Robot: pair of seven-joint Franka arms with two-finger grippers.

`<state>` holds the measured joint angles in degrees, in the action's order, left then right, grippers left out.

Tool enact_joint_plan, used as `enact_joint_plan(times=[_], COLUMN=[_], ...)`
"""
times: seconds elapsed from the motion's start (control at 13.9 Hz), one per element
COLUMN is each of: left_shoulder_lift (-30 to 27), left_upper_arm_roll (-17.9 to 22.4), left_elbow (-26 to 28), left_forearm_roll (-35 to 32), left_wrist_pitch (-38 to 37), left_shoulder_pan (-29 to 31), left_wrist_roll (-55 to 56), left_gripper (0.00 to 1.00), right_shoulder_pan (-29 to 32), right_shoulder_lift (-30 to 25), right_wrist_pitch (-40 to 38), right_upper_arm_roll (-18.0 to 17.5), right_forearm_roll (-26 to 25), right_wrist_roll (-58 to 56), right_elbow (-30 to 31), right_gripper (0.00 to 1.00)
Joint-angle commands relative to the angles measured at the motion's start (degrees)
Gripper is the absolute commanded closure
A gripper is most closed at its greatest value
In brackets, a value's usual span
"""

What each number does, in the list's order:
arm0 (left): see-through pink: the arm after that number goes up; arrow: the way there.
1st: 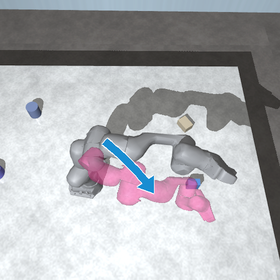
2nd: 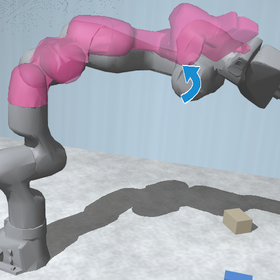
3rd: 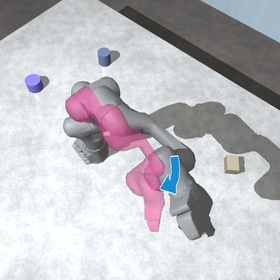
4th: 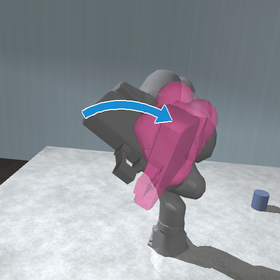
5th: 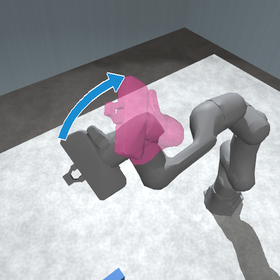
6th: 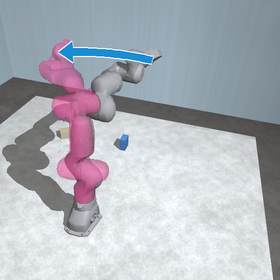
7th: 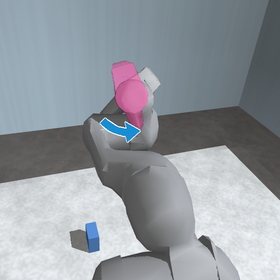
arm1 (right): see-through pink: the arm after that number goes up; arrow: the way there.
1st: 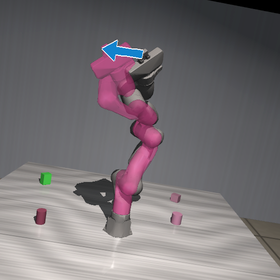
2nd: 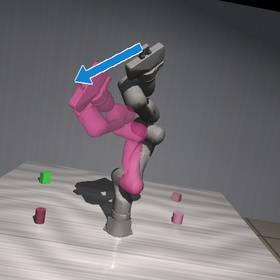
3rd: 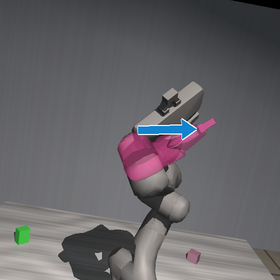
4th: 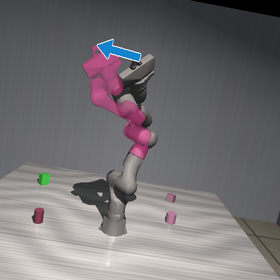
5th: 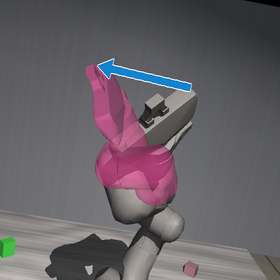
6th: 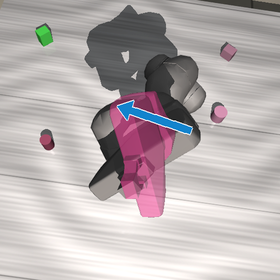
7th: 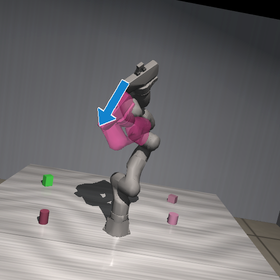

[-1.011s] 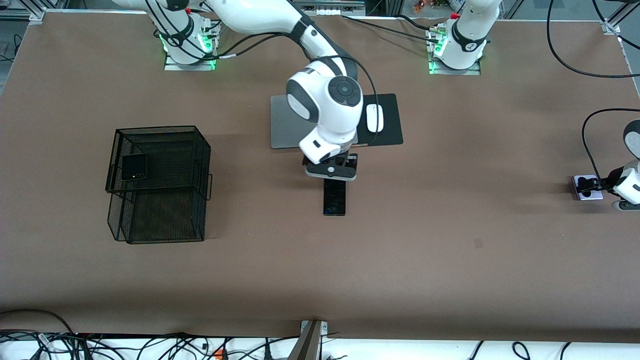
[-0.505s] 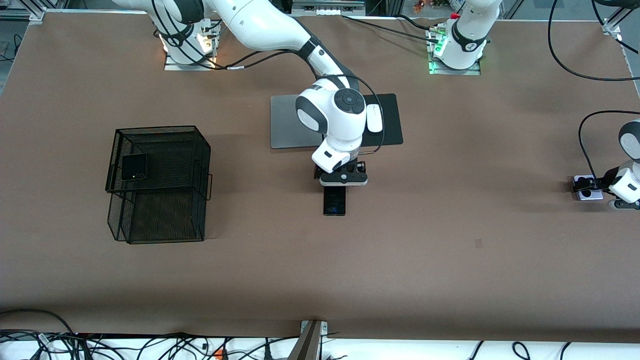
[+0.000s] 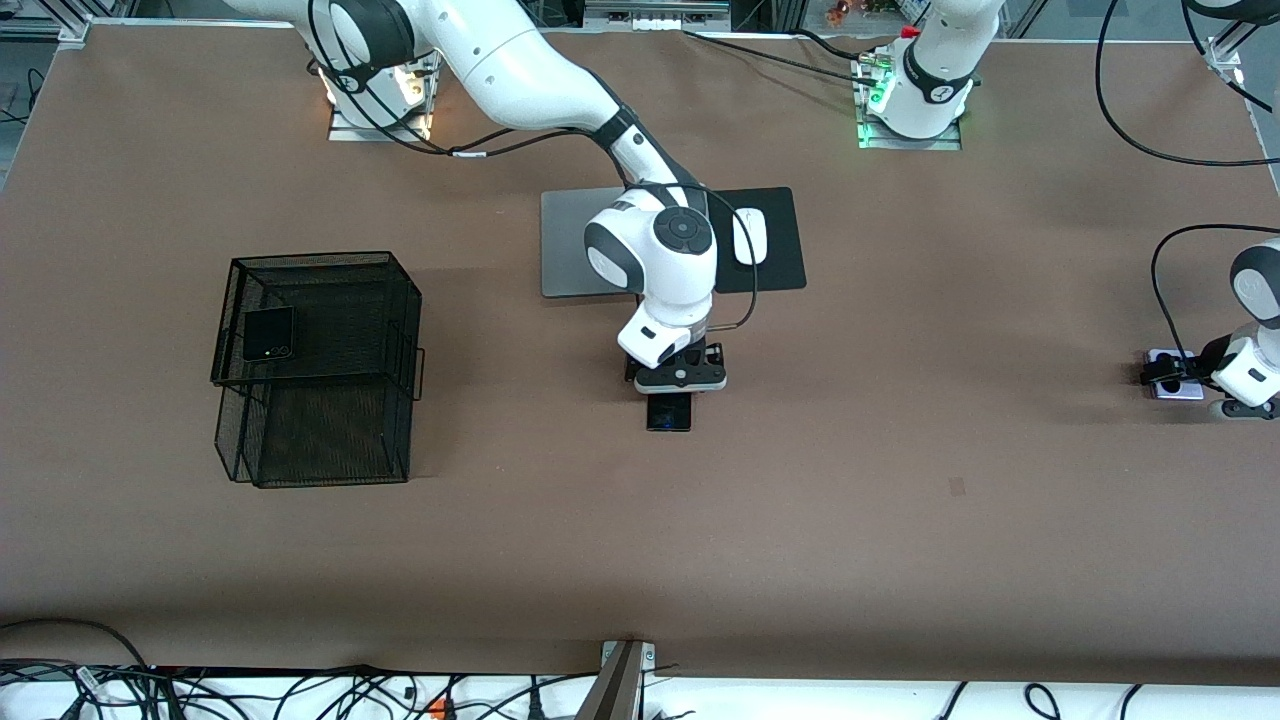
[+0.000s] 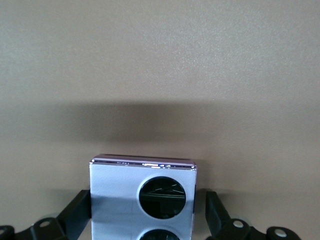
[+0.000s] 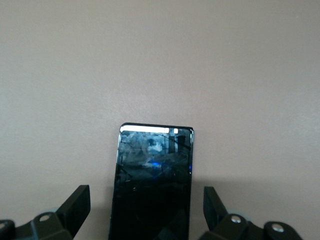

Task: Place phones with both arms
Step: 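Grasp the bar phone with the right gripper while the left grasps the white phone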

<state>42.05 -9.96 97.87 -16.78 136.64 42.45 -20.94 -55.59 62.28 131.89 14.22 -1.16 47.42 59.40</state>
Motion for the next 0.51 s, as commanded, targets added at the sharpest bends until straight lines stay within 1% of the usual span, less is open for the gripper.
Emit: enact_joint_plan(times=[0.0,0.14,0.29,0.36,0.43], left_shoulder_lift=[0.1,0.1,0.1,0.0,-0.3], left_upper_arm_roll=[-0.8,-0.9,-0.8,-0.9,-0.9], left_elbow=[0.0,0.0,-0.1,-0.1,-0.4], left_forearm_roll=[-0.4,-0.4,-0.4,-0.4,-0.4], left_wrist_pitch=[0.6,0.6,0.4,0.2,0.0], left_shoulder_pan=[0.9,0.9,0.8,0.7,0.4], left_wrist_roll=[-2.3,-2.3,-2.3,-2.2,-2.1], left_gripper=[0.24,0.26,0.47,0.49,0.49], right_shoulder_pan=[0.2,0.3,0.3,0.3,0.3], right_shoulder_lift=[1.0,1.2,1.7,1.9,2.1], right_wrist_pitch=[0.2,0.2,0.3,0.4,0.4], right_upper_arm_roll=[-0.1,-0.1,-0.1,-0.2,-0.2], right_forearm_roll=[0.3,0.4,0.4,0.5,1.1], right_wrist_roll=[0.9,3.0,4.6,4.7,4.7], right_elbow=[-1.2,-1.0,-1.0,-1.0,-1.0], right_gripper=[0.00,0.00,0.00,0.00,0.00])
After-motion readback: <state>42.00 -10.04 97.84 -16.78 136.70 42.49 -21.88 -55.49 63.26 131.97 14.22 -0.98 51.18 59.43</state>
